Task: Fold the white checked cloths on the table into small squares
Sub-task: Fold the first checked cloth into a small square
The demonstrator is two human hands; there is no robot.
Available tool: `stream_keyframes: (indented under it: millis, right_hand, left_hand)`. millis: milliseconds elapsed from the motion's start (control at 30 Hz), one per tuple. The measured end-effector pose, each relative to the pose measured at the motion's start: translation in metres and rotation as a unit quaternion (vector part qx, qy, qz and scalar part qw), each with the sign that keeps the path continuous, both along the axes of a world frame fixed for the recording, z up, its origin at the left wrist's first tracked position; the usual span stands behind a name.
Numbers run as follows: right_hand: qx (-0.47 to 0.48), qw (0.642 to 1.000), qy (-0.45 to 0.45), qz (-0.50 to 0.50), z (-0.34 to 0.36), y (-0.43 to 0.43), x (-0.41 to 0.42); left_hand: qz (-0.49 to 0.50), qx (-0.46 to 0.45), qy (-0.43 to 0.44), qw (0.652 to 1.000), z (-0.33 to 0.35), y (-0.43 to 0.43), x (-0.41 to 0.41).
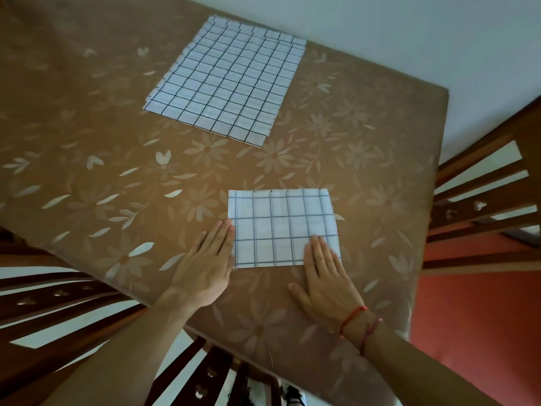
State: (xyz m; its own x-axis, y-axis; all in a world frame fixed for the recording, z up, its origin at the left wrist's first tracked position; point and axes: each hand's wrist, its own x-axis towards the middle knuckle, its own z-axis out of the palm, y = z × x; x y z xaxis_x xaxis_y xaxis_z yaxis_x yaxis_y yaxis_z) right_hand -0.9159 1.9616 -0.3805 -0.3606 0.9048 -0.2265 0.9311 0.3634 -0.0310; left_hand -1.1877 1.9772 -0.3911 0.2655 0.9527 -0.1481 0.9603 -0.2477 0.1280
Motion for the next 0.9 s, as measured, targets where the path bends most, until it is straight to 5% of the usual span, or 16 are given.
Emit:
stream_keyframes:
  millis: [333,567,633,767,900]
  right_hand:
    - [0.015,0.999,0.001,-0.045,0.005,-0.003,0.021]
    - [0.022,0.974,0.178,-0.137,0.020,0.019,0.017]
    - [-0.005,0.939,0.273,-0.209,0.029,0.038,0.015]
    - [-0.059,0.803,0.410,-0.428,0.057,0.075,0.013]
    - [-0.094,0.767,0.394,-0.498,0.062,0.099,0.017]
  left_hand:
    - [0.004,0.012,0.032,0.999,0.002,0.002,0.004]
    - [0.011,0.020,0.034,0.999,0.001,0.001,0.006]
    - [0.015,0.022,0.037,0.999,0.001,0.001,0.006]
    - [0.021,0.020,0.027,0.999,0.001,0.000,0.006]
    - [0.023,0.020,0.020,0.999,0.000,-0.001,0.008]
